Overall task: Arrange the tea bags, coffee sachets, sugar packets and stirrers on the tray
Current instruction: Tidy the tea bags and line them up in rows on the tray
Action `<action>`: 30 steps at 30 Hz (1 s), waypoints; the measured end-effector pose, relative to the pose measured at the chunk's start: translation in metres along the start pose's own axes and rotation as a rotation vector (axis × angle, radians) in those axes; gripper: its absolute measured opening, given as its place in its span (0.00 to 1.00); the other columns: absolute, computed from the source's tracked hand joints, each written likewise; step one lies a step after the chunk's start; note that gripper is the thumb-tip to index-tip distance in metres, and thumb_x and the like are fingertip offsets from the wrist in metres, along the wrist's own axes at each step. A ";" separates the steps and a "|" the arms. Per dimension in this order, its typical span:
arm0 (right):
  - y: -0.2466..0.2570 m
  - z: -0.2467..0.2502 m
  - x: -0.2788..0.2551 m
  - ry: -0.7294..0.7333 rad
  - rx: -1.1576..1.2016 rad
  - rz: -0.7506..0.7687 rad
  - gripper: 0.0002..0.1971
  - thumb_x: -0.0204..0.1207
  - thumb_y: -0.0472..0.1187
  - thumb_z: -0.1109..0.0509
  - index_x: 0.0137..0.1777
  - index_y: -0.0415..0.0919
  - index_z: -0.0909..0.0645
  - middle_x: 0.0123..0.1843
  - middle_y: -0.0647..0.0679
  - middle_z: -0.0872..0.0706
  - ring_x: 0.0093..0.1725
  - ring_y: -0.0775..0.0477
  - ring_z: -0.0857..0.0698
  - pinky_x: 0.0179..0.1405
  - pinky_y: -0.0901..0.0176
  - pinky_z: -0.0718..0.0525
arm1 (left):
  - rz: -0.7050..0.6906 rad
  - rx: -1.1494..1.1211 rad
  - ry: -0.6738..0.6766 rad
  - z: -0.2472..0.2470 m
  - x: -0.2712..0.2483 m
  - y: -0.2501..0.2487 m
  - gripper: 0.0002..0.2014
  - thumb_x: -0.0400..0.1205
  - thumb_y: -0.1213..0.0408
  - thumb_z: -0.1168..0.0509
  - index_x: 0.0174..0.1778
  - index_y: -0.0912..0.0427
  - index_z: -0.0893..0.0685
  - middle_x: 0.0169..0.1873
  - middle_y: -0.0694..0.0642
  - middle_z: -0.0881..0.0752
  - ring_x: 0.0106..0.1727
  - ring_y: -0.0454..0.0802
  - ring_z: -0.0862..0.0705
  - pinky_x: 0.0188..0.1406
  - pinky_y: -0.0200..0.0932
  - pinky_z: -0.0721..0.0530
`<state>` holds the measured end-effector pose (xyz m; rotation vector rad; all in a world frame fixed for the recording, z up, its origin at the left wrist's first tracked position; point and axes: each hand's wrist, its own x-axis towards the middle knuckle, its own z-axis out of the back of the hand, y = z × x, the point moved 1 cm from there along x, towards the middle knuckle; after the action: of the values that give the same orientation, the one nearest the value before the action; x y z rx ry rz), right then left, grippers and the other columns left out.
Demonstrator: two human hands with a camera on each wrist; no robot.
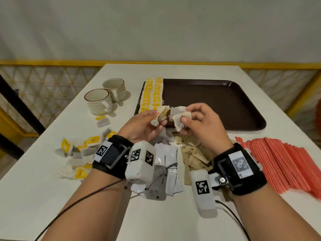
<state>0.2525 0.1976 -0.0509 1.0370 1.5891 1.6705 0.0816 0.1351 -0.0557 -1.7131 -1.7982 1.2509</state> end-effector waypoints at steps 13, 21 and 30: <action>0.003 0.005 -0.003 0.111 0.044 0.004 0.05 0.76 0.36 0.29 0.49 0.38 0.15 0.51 0.34 0.12 0.46 0.38 0.20 0.44 0.46 0.23 | 0.091 0.018 0.066 -0.007 -0.004 0.006 0.12 0.85 0.78 0.53 0.48 0.61 0.27 0.25 0.54 0.20 0.21 0.43 0.23 0.18 0.32 0.24; 0.000 0.001 -0.007 0.269 0.024 -0.021 0.07 0.76 0.36 0.28 0.52 0.36 0.14 0.53 0.35 0.11 0.53 0.37 0.13 0.62 0.38 0.18 | 0.155 0.134 0.217 -0.020 -0.015 0.012 0.07 0.82 0.77 0.45 0.48 0.61 0.24 0.24 0.54 0.22 0.20 0.40 0.24 0.17 0.30 0.25; -0.003 0.006 -0.002 0.067 0.055 -0.037 0.06 0.77 0.32 0.30 0.50 0.34 0.13 0.47 0.36 0.10 0.48 0.39 0.11 0.54 0.45 0.13 | 0.147 -0.047 0.142 -0.021 -0.015 0.014 0.16 0.85 0.58 0.42 0.63 0.64 0.22 0.36 0.59 0.16 0.29 0.44 0.18 0.25 0.32 0.17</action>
<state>0.2582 0.1997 -0.0546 0.9820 1.6962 1.6604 0.1091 0.1264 -0.0503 -1.9390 -1.6587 1.1193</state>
